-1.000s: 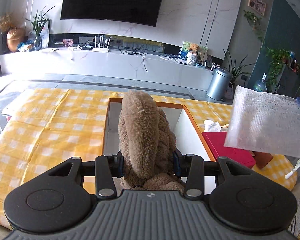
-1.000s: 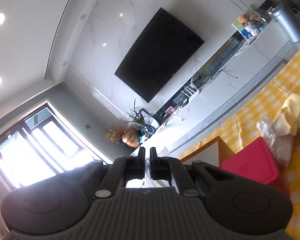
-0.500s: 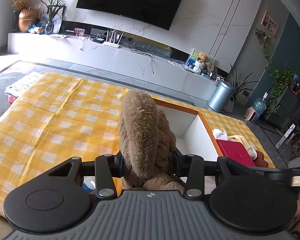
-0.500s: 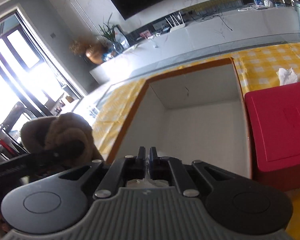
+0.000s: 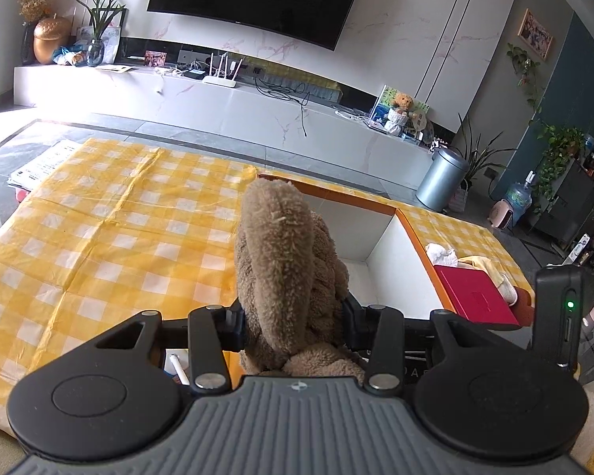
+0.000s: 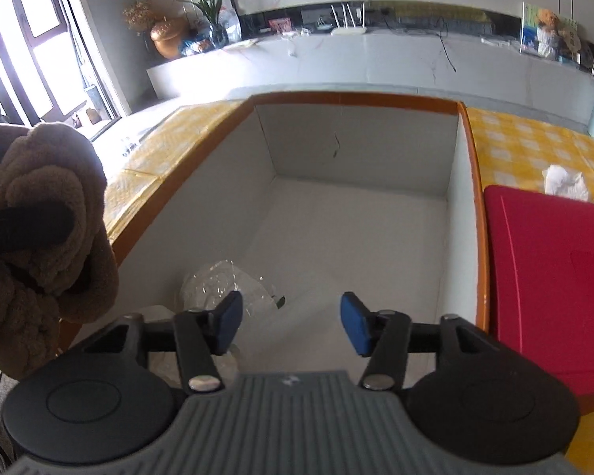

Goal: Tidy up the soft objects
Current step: 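Lower the brown plush into the cardboard box and open the left tool, then grasp the orange sponge with the right tool while the left tool moves to the pile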

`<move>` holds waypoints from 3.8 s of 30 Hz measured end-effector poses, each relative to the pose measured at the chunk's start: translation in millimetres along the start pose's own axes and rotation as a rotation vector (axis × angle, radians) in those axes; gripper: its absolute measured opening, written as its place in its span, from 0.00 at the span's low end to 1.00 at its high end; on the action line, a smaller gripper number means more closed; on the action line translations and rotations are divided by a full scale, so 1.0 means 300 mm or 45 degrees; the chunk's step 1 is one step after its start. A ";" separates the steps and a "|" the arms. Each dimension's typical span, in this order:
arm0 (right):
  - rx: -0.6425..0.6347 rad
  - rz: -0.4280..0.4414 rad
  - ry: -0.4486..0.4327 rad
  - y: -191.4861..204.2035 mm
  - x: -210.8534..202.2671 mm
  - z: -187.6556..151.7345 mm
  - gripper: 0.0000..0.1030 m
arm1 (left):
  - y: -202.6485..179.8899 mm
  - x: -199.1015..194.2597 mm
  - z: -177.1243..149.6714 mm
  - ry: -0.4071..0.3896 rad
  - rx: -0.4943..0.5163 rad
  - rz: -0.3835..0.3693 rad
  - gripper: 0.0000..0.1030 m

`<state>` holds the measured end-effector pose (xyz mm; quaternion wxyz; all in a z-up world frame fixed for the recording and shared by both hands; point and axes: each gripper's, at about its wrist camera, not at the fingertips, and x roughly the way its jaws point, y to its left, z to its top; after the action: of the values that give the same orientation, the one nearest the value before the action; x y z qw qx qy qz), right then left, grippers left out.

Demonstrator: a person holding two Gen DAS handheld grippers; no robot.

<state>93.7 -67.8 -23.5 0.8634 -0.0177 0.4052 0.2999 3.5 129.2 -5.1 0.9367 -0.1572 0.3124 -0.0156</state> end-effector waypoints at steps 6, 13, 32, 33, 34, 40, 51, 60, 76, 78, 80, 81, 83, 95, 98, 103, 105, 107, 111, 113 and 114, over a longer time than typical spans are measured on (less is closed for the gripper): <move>-0.113 -0.038 -0.368 0.017 -0.140 -0.003 0.94 | -0.006 -0.014 0.005 -0.031 -0.005 0.003 0.48; -0.010 -0.058 -0.612 -0.082 -0.286 0.002 0.98 | -0.040 0.012 0.006 -0.076 -0.063 -0.060 0.48; 0.405 -0.101 -0.632 -0.260 -0.345 -0.042 0.98 | -0.237 0.299 -0.085 0.162 0.179 -0.021 0.52; 0.421 -0.101 -0.626 -0.261 -0.341 -0.037 0.98 | -0.243 0.300 -0.091 0.176 0.217 -0.026 0.56; 0.434 -0.098 -0.621 -0.267 -0.340 -0.040 0.98 | -0.249 0.298 -0.097 0.186 0.254 -0.026 0.59; 0.450 -0.086 -0.603 -0.288 -0.347 -0.051 0.98 | -0.322 0.224 -0.141 0.013 0.460 0.076 0.92; 0.430 -0.092 -0.610 -0.281 -0.369 -0.058 0.98 | -0.338 0.144 -0.097 -0.087 0.407 0.079 0.93; 0.323 -0.208 -0.647 -0.320 -0.518 -0.060 0.98 | -0.333 0.065 -0.051 -0.154 0.287 0.043 0.91; 0.304 -0.736 -0.509 -0.566 -0.719 -0.175 0.98 | -0.469 0.029 -0.051 -0.090 0.305 -0.023 0.84; 0.320 -0.764 -0.472 -0.589 -0.699 -0.182 0.98 | -0.496 0.037 -0.048 -0.074 0.312 0.007 0.82; 0.360 -0.694 -0.472 -0.621 -0.693 -0.189 0.98 | -0.519 0.050 -0.045 -0.047 0.300 0.070 0.81; 0.396 -0.636 -0.485 -0.642 -0.692 -0.192 0.98 | -0.531 0.055 -0.044 -0.046 0.307 0.088 0.81; 0.455 -0.637 -0.463 -0.671 -0.675 -0.188 0.98 | -0.558 0.066 -0.044 -0.031 0.336 0.096 0.81; 0.747 -0.439 -0.389 -0.889 -0.537 -0.238 0.98 | -0.769 0.130 -0.059 0.018 0.471 0.069 0.81; 0.748 -0.456 -0.407 -0.905 -0.526 -0.237 0.98 | -0.818 0.180 -0.074 0.068 0.501 0.058 0.81; 0.749 -0.471 -0.389 -0.942 -0.487 -0.227 0.98 | -0.882 0.265 -0.080 0.118 0.583 0.085 0.81; 0.746 -0.489 -0.365 -0.959 -0.459 -0.217 0.98 | -0.897 0.289 -0.077 0.126 0.601 0.105 0.81; 0.714 -0.527 -0.345 -0.969 -0.431 -0.202 0.98 | -0.906 0.311 -0.076 0.148 0.612 0.123 0.81; 0.655 -0.636 -0.291 -0.990 -0.387 -0.188 0.98 | -0.913 0.331 -0.081 0.174 0.643 0.141 0.81; 0.618 -0.682 -0.267 -1.004 -0.370 -0.186 0.98 | -0.920 0.333 -0.086 0.177 0.665 0.153 0.81; 0.578 -0.704 -0.239 -1.007 -0.359 -0.185 0.98 | -0.922 0.334 -0.087 0.176 0.674 0.158 0.81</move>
<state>163.3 -384.9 -48.3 0.9272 0.0930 0.3603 -0.0419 87.7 -153.7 1.2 0.9208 0.1139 0.3698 -0.0498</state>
